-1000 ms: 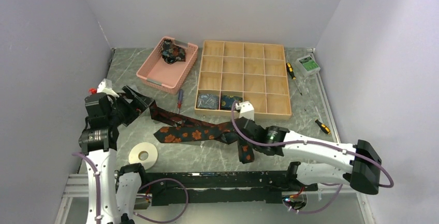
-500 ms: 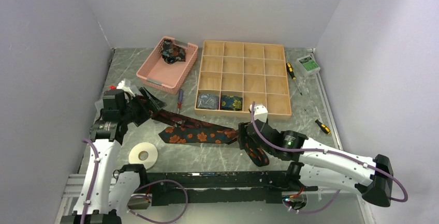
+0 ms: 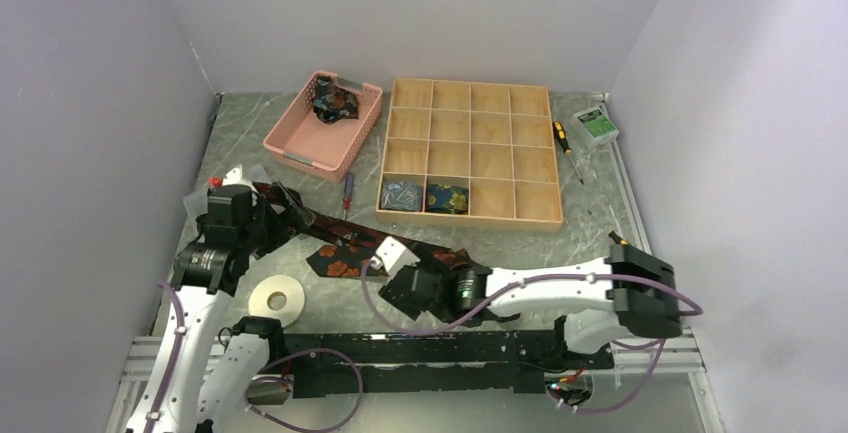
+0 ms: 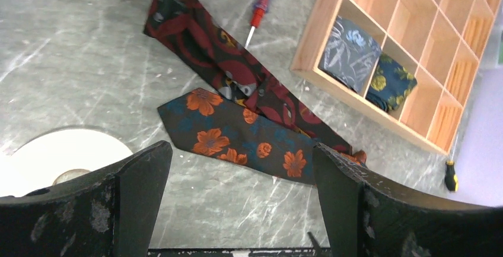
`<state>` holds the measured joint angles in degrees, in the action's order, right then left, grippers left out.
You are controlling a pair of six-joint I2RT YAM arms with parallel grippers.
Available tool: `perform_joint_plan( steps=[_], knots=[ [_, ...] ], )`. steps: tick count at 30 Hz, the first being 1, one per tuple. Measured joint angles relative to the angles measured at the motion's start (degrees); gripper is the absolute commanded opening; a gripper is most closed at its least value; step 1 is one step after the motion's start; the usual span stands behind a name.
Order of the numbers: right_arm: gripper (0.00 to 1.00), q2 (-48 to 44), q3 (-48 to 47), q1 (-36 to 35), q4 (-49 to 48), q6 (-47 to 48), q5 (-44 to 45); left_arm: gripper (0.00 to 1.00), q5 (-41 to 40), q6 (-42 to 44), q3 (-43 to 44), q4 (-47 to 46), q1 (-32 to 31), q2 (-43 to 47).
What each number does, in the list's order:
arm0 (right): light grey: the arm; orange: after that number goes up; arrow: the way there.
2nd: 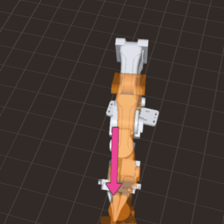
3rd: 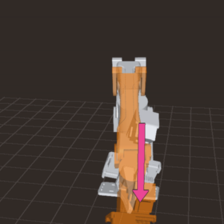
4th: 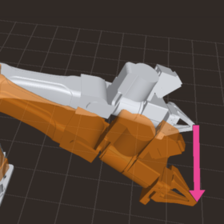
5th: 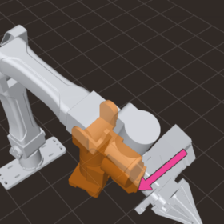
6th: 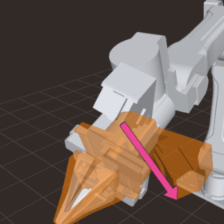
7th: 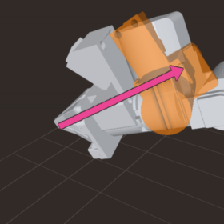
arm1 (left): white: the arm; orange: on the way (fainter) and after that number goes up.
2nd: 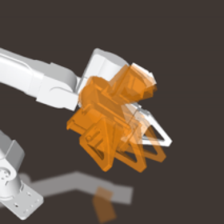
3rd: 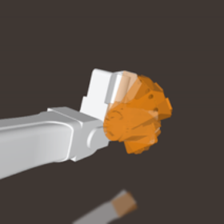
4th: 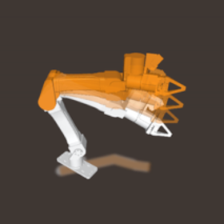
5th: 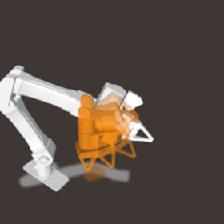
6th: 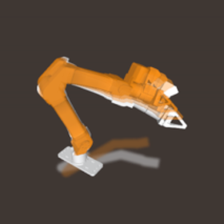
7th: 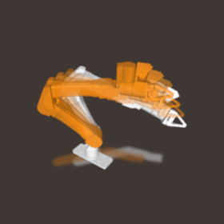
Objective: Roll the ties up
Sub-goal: Pick up the tie at the center of the board.
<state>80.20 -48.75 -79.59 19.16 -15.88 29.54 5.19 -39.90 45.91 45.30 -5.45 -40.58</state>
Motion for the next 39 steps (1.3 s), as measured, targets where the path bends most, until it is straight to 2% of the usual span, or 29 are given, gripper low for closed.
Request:
perform_joint_plan(
  steps=[4, 8, 12, 17, 23, 26, 34, 39],
  knots=[
    [0.75, 7.10, -0.50, -0.68, -6.25, 9.20, 0.31, 0.94, -6.21, -1.90, 1.51, 3.04, 0.00, 1.51],
    [0.74, 14.05, -4.15, -0.02, -8.48, 15.02, 0.31, 0.94, -9.64, -2.29, 3.74, 4.59, 0.00, 0.83],
    [0.67, 20.26, -7.85, 0.70, -10.05, 18.12, 1.46, 0.94, -10.80, -2.25, 4.50, 5.38, 0.00, 0.31],
    [0.50, 24.81, -9.79, 3.26, -10.38, 18.71, 5.51, 0.94, -11.08, -2.25, 4.50, 5.62, 0.00, 1.09],
    [0.13, 26.16, -9.88, 5.05, -9.73, 17.79, 7.78, 0.94, -11.10, -2.14, 4.50, 6.01, 0.00, 2.27],
    [0.00, 23.30, -8.33, 4.79, -9.35, 16.76, 7.48, 0.94, -11.10, -2.16, 4.50, 6.43, 0.00, 2.91],
    [0.00, -2.32, -6.14, 5.25, -4.90, 12.00, 1.81, 0.94, -10.78, -2.14, 5.51, 6.88, 0.00, 3.30],
    [0.00, -16.33, -5.46, 13.81, -4.17, 7.15, -7.89, 0.94, -8.92, -2.21, 6.23, 6.01, 0.00, 3.43]
  ],
)
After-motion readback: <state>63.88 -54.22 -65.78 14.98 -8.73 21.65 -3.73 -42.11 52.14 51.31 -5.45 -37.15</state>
